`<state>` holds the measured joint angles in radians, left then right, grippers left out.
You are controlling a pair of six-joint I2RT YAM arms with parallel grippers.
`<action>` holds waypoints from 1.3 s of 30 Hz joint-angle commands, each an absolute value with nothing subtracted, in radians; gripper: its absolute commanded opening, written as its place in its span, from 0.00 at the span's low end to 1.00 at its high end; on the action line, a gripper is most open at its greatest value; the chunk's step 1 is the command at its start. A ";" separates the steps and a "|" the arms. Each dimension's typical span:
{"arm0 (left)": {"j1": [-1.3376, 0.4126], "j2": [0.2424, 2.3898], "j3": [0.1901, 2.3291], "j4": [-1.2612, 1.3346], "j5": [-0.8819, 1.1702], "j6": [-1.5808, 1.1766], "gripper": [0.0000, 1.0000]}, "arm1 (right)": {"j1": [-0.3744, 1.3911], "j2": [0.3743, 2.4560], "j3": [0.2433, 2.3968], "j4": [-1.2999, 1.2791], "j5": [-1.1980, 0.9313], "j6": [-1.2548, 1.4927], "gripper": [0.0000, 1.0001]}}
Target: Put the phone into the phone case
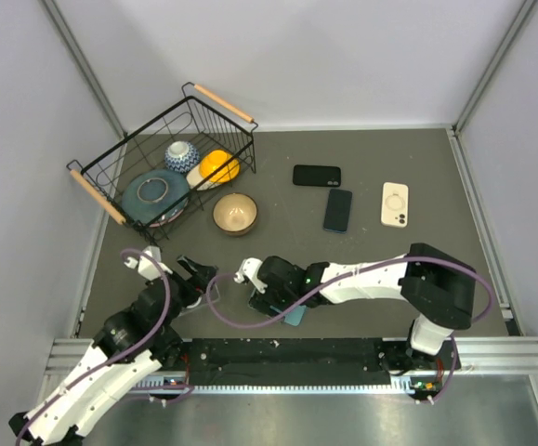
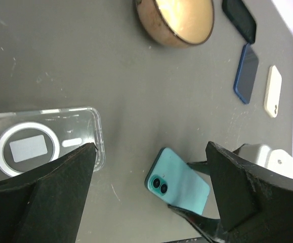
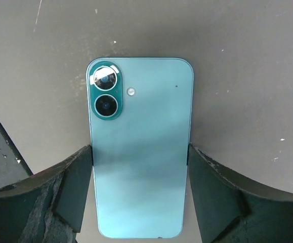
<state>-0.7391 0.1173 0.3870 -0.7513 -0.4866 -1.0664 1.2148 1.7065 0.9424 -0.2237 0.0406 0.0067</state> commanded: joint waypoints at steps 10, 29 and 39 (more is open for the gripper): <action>-0.735 0.259 0.294 -0.434 -0.216 -1.008 0.90 | 1.088 1.557 0.713 -0.015 -0.038 0.123 0.57; -0.736 0.791 0.204 0.030 0.031 -1.089 0.86 | 1.029 1.545 0.646 0.123 -0.163 0.166 0.55; -0.735 1.041 0.199 0.227 0.092 -1.161 0.83 | 1.028 1.551 0.655 0.150 -0.218 0.158 0.56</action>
